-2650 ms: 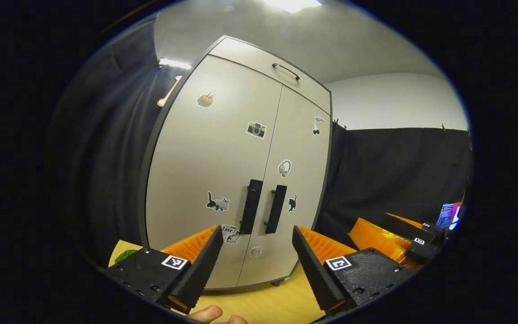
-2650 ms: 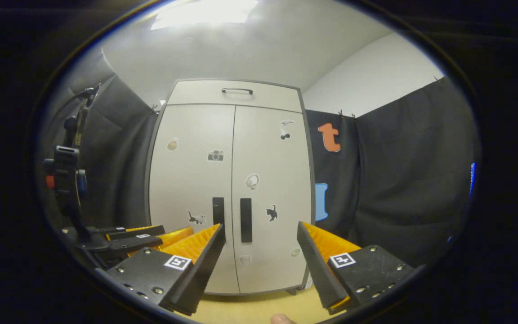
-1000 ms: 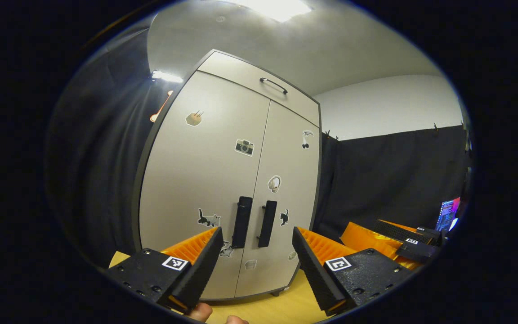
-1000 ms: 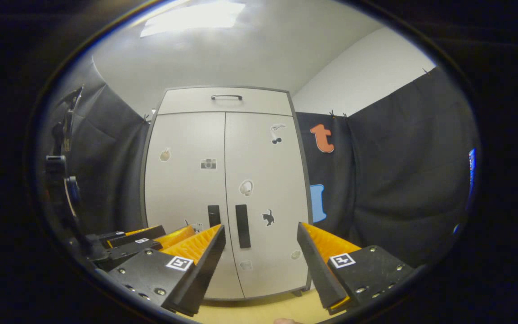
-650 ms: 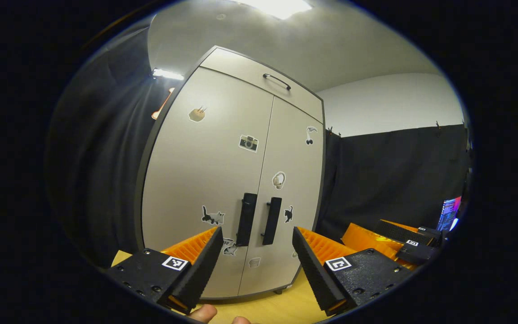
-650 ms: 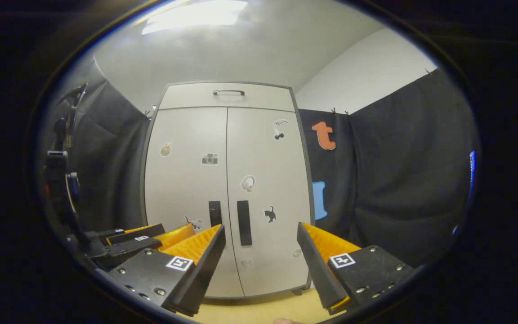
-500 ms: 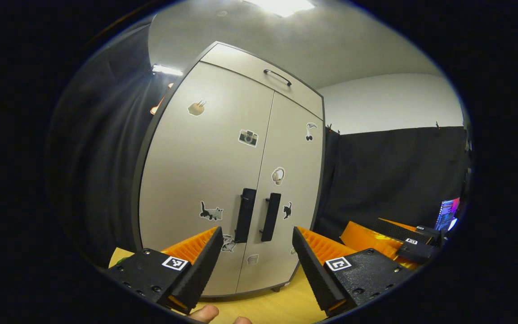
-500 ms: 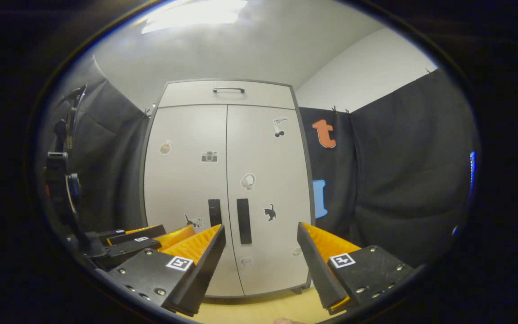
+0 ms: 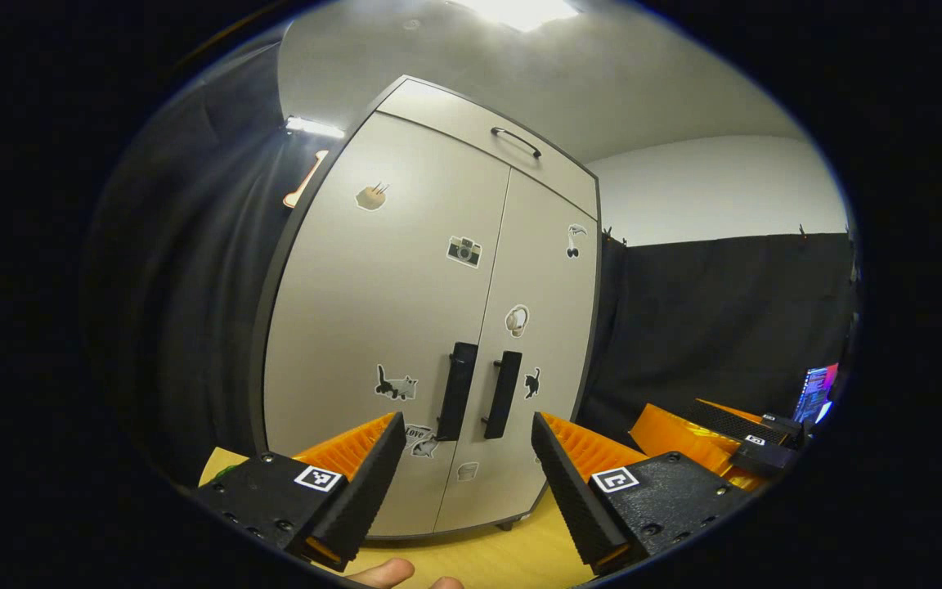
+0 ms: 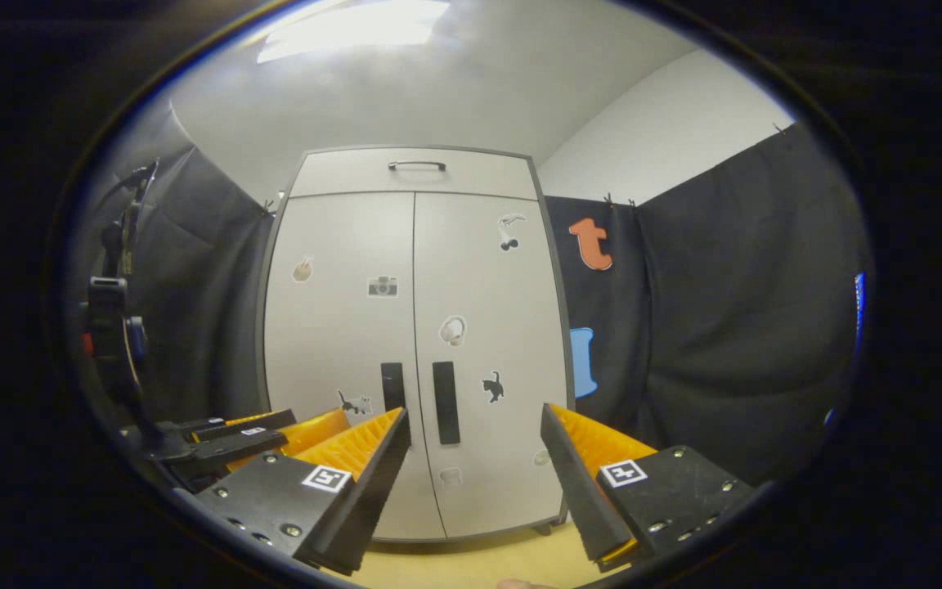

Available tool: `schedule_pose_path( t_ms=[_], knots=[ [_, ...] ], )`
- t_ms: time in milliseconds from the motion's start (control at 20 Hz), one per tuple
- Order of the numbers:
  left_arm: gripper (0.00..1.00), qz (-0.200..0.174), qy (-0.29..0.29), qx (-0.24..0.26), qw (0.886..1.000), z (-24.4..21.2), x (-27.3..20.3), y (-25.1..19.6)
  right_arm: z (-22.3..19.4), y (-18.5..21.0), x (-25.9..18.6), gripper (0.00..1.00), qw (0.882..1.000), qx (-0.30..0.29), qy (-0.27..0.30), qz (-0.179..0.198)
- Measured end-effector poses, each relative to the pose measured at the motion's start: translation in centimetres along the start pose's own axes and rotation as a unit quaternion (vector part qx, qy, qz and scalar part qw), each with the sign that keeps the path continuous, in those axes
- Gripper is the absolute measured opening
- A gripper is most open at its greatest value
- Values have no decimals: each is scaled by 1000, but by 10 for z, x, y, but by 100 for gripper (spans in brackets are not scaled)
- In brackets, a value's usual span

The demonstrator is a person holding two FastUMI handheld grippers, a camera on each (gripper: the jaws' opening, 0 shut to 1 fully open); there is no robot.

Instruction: Open the right door of the double-door shoe cabinet with the right hand, and open the left door with the left hand.

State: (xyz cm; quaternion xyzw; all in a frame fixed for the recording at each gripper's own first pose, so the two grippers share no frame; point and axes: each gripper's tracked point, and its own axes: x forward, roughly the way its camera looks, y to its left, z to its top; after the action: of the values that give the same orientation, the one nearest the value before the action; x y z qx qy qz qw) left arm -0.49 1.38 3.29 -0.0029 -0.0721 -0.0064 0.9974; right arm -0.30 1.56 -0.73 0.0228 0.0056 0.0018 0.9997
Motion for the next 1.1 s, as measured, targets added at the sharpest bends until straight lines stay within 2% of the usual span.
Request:
schedule_pose_path(
  t_ms=[350,650,800,1050,1100],
  knots=[
    [95,-4,11,-24,1000,-5,-1,-2,1,-9,-4,95,1000,-1,-6,-8],
    [96,-34,31,-53,998,-13,5,-16,-6,-18,12,95,1000,15,6,1],
    [95,-8,9,-50,999,-5,12,-8,-13,-23,30,95,1000,10,23,9],
    [96,52,25,-39,998,-12,26,17,-18,-12,74,95,998,12,36,51],
    [96,64,28,-36,997,-12,29,22,-18,-7,84,93,997,14,35,61]
  ],
)
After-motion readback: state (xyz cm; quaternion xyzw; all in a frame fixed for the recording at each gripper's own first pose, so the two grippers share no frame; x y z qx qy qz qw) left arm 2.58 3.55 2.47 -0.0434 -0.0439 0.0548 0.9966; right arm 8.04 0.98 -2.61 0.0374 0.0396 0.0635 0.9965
